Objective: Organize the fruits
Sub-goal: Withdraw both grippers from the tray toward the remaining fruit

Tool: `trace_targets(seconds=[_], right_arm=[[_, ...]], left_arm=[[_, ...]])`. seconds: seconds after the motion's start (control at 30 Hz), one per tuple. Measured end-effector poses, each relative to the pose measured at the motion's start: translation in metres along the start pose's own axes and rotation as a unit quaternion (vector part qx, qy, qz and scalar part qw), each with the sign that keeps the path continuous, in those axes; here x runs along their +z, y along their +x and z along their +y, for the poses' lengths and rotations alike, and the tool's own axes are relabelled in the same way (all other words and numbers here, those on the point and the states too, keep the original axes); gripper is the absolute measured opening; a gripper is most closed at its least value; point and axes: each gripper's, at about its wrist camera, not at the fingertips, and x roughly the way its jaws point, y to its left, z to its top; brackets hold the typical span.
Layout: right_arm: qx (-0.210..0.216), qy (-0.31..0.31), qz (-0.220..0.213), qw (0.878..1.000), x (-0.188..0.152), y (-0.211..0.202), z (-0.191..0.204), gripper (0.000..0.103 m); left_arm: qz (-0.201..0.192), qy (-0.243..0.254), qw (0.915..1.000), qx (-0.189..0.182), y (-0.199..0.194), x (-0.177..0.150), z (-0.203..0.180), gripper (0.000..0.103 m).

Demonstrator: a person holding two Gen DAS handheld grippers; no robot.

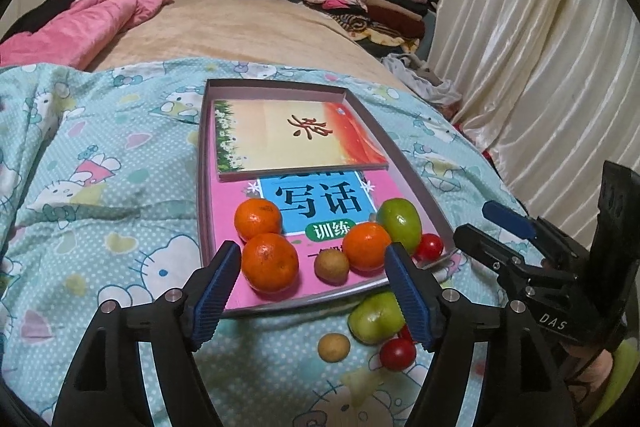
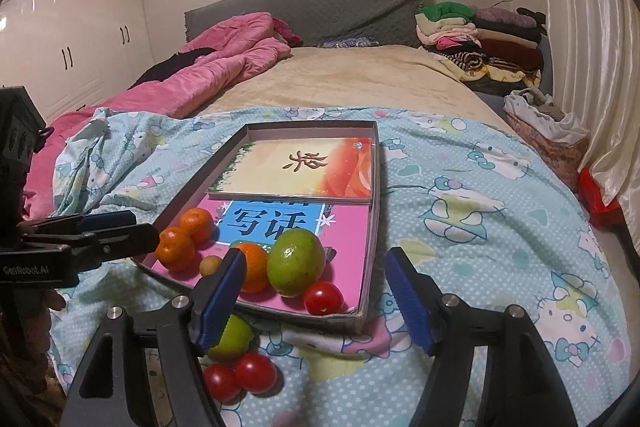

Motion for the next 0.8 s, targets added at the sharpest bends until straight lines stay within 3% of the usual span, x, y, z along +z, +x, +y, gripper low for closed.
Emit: trace_targets(seconds=[0.8], right_arm=[[0.030,-0.015,0.045,0.998,-0.017,-0.009,0.022,0.073]], left_arm=[[0.035,0.028,0.9989,0.009,-0.002,-0.014,-0.008,0.076]])
